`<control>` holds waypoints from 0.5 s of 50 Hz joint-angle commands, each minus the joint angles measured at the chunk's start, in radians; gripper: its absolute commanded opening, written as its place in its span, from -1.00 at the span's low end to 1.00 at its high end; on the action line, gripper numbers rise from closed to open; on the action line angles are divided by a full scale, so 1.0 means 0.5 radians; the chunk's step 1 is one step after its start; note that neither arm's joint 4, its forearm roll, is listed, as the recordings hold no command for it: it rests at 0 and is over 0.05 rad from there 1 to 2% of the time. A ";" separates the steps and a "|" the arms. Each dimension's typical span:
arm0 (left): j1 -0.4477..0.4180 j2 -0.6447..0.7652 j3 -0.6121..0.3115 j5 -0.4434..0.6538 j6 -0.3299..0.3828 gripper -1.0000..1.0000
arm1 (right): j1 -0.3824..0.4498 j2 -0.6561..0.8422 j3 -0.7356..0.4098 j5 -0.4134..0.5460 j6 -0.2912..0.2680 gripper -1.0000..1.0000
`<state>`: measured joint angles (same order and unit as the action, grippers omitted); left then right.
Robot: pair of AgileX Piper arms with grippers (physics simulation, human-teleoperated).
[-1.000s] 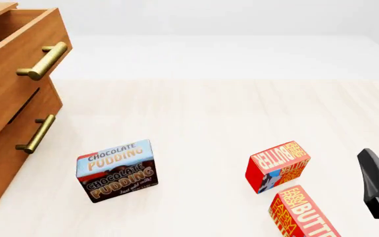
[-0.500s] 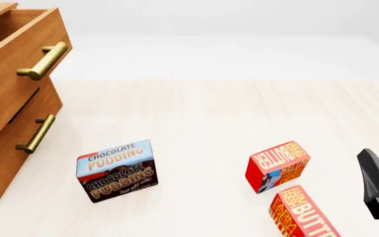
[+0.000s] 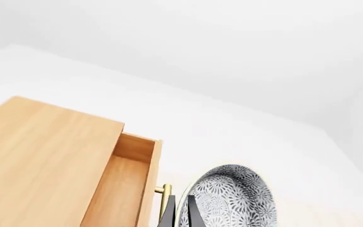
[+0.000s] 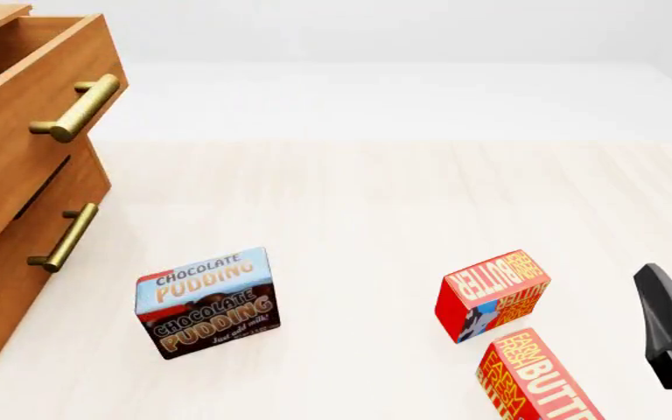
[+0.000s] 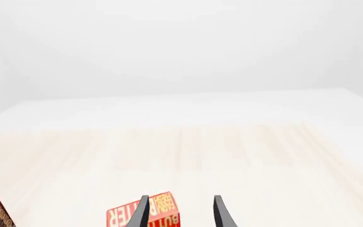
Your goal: Put the bowl in the top drawer of the cabinet.
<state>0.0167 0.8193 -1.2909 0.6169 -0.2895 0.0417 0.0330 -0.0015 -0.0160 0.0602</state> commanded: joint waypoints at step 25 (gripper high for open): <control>0.176 -0.148 0.081 -0.009 -0.045 -1.00 | -0.027 -0.034 -0.001 0.019 -0.016 1.00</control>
<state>0.0946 0.7602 -1.2517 0.6124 -0.3133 0.0303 0.0240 -0.0018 -0.0107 0.0571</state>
